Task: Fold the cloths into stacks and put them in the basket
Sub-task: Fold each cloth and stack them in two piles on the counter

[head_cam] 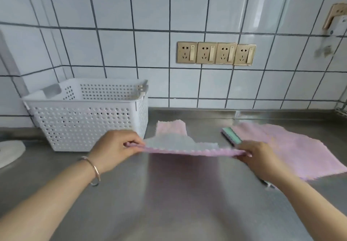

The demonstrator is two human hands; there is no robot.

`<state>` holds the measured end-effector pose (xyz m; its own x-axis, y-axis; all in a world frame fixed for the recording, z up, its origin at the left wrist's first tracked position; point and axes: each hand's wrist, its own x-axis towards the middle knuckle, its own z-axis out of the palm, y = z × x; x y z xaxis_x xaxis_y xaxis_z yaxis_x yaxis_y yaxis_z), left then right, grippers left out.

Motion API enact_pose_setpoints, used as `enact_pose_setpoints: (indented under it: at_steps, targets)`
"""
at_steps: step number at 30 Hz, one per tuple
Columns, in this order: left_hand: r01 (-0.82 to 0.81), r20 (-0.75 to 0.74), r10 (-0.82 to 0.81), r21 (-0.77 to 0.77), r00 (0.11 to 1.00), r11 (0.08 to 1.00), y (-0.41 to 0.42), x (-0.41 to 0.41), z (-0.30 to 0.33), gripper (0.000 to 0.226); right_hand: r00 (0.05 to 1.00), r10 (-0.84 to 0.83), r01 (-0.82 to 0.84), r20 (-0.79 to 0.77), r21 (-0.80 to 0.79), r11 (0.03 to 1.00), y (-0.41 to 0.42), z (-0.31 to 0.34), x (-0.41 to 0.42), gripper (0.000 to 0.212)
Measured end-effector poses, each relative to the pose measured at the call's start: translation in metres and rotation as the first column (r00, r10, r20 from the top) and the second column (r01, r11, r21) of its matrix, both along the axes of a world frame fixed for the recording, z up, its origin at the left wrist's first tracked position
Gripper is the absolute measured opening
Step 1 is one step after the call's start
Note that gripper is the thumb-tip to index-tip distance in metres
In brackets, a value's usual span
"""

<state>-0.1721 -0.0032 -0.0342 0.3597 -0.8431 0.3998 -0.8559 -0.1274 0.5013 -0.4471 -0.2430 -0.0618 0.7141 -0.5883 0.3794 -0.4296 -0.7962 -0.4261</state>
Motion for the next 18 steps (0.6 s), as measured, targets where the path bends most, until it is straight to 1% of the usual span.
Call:
enact_pose_setpoints:
  at_steps: [1, 2, 4, 5, 7, 8, 9, 10, 12, 13, 14, 16, 18]
  targets:
    - [0.016, -0.037, -0.014, 0.055, 0.999, 0.998, 0.012, -0.005, -0.018, 0.011, 0.997, 0.052, -0.051, -0.052, 0.025, 0.998, 0.008, -0.016, -0.007, 0.010]
    - [0.030, -0.063, -0.024, 0.094, 0.998, 0.995, 0.021, -0.007, -0.035, 0.005, 0.992, 0.074, -0.069, -0.100, 0.055, 0.996, 0.016, -0.031, -0.013, 0.012]
    - [0.039, -0.102, -0.021, 0.178, 0.995, 0.983, 0.034, -0.011, -0.060, 0.006, 0.980, 0.074, -0.055, -0.184, 0.105, 0.993, 0.028, -0.052, -0.019, 0.014]
    - [0.044, -0.112, -0.022, 0.202, 0.993, 0.978, 0.039, -0.012, -0.069, 0.012, 0.974, 0.062, -0.036, -0.219, 0.122, 0.992, 0.033, -0.060, -0.021, 0.017]
    - [0.051, -0.136, -0.018, 0.241, 0.990, 0.969, 0.049, -0.015, -0.083, 0.035, 0.965, 0.050, -0.004, -0.258, 0.177, 0.984, 0.044, -0.069, -0.027, 0.019]
    - [0.057, -0.155, -0.016, 0.268, 0.988, 0.962, 0.052, -0.017, -0.087, 0.039, 0.959, 0.042, 0.017, -0.281, 0.204, 0.979, 0.049, -0.070, -0.030, 0.017]
    - [0.069, -0.174, -0.019, 0.287, 0.984, 0.955, 0.056, -0.020, -0.089, 0.040, 0.948, 0.043, 0.026, -0.314, 0.211, 0.977, 0.053, -0.071, -0.034, 0.016]
    - [0.078, -0.188, -0.021, 0.299, 0.982, 0.951, 0.059, -0.022, -0.089, 0.040, 0.931, 0.045, 0.032, -0.363, 0.205, 0.978, 0.056, -0.070, -0.038, 0.022]
    - [0.100, -0.215, -0.029, 0.328, 0.976, 0.939, 0.064, -0.027, -0.086, 0.043, 0.890, 0.045, 0.053, -0.453, 0.199, 0.979, 0.063, -0.066, -0.043, 0.042]
    - [0.113, -0.225, -0.034, 0.349, 0.974, 0.930, 0.066, -0.029, -0.084, 0.044, 0.876, 0.050, 0.063, -0.481, 0.215, 0.974, 0.066, -0.062, -0.046, 0.045]
    - [0.124, -0.241, -0.034, 0.368, 0.970, 0.922, 0.068, -0.030, -0.082, 0.043, 0.855, 0.065, 0.072, -0.514, 0.243, 0.967, 0.068, -0.059, -0.049, 0.046]
    - [0.146, -0.297, -0.028, 0.386, 0.954, 0.911, 0.074, -0.030, -0.082, 0.032, 0.801, 0.121, 0.070, -0.587, 0.292, 0.954, 0.072, -0.050, -0.054, 0.043]
    - [0.199, -0.397, -0.034, 0.383, 0.917, 0.902, 0.080, -0.028, -0.082, 0.026, 0.741, 0.196, 0.061, -0.642, 0.356, 0.933, 0.075, -0.043, -0.058, 0.040]
